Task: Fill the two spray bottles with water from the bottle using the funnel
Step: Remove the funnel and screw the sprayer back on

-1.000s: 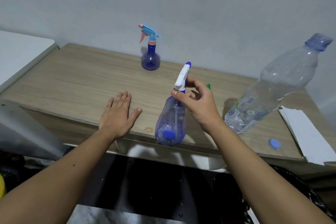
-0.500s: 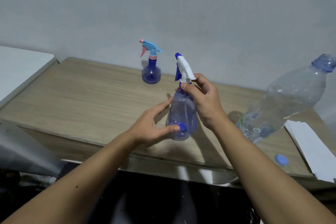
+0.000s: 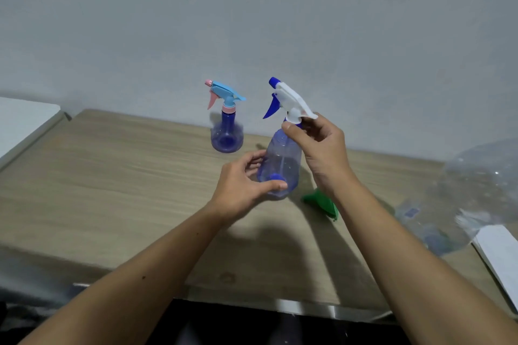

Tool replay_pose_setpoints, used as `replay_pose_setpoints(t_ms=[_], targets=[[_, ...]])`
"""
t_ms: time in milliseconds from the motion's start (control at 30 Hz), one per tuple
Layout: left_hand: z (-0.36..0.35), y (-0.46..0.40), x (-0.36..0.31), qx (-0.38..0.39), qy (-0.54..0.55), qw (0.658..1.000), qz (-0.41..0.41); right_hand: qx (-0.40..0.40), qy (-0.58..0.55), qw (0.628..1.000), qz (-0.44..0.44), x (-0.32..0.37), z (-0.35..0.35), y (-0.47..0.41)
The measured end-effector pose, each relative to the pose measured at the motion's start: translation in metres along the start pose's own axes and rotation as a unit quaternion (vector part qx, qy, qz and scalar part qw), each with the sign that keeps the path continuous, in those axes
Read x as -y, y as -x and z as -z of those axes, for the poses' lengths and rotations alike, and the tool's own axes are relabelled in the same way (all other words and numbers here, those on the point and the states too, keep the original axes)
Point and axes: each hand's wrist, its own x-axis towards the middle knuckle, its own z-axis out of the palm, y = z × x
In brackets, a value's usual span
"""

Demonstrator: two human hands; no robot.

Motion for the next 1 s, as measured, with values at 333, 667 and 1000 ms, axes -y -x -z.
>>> replay_pose_setpoints(t_ms=[333, 667, 1000], targets=[[-0.024, -0.07, 0.018, -0.114, -0.086, 0.99, -0.016, -0.029, 0.032, 0.999, 0.014, -0.025, -0.007, -0.063], [-0.03, -0.103, 0.036, -0.118, -0.138, 0.983, -0.022, -0.045, 0.084, 0.995, 0.007, -0.048, -0.009, -0.095], [-0.039, -0.108, 0.041, -0.115, -0.176, 0.977, -0.039, -0.046, 0.119, 0.992, 0.021, -0.056, 0.0, -0.103]])
